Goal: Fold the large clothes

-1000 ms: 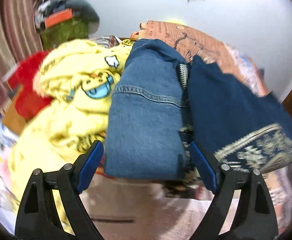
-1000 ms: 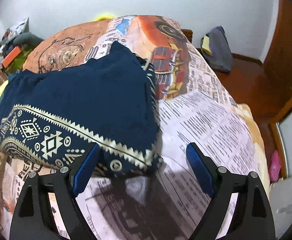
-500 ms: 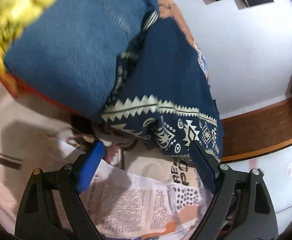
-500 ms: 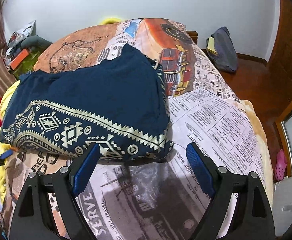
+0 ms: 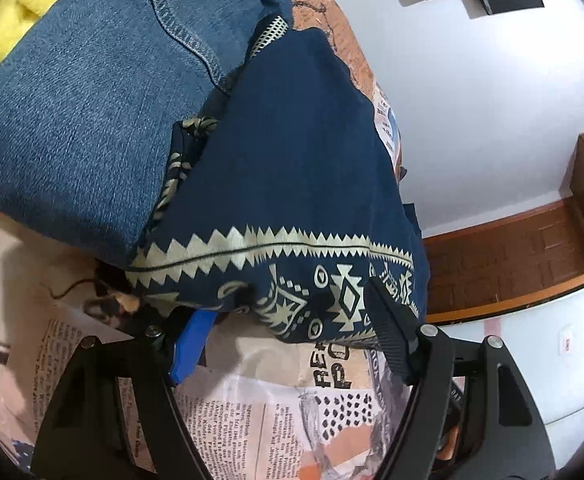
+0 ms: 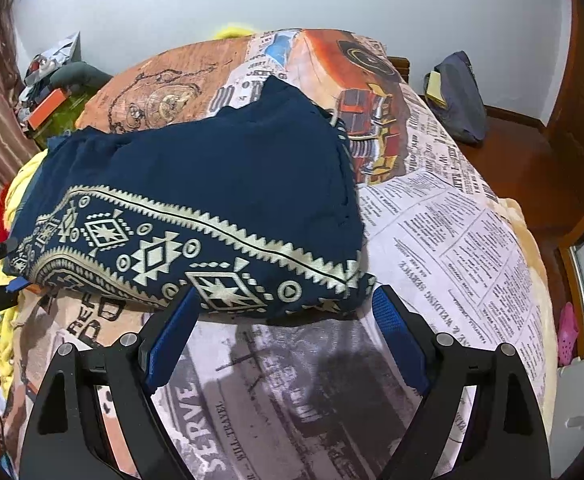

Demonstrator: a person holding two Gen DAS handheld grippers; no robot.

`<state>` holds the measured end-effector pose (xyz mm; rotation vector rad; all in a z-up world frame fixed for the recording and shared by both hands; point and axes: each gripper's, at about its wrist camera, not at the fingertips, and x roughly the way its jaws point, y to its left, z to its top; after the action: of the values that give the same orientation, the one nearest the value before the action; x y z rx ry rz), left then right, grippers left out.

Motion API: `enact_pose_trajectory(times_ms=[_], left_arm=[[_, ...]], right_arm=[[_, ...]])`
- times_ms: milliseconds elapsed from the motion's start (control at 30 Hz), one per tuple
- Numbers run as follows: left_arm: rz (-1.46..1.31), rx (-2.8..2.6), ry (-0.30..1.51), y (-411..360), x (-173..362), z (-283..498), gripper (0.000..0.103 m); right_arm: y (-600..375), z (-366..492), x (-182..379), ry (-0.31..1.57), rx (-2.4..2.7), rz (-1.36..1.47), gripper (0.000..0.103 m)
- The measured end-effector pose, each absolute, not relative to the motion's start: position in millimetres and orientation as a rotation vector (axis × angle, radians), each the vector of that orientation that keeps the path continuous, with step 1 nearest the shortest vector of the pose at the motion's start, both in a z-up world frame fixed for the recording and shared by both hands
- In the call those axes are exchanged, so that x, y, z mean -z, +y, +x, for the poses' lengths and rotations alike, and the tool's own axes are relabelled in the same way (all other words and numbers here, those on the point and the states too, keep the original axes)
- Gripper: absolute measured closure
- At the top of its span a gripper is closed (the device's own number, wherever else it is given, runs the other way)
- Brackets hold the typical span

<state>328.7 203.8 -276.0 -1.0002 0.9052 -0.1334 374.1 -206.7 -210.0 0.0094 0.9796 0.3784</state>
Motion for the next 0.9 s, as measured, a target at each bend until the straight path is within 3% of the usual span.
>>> enact_pose_trajectory(times_ms=[233, 800, 900], left_arm=[[-0.855, 0.08, 0.822, 199, 246, 321, 0.032], [-0.886, 0.119, 0.744, 170, 259, 365, 0.032], [-0.937, 0.1, 0.721, 177, 270, 376, 0.036]], right_arm=[[-195, 373, 208, 0.967, -0.402, -0.022, 0.017], [-173, 374, 203, 0.955, -0.439, -0.02, 0.017], [-167, 374, 201, 0.954, -0.454, -0.017, 0.017]])
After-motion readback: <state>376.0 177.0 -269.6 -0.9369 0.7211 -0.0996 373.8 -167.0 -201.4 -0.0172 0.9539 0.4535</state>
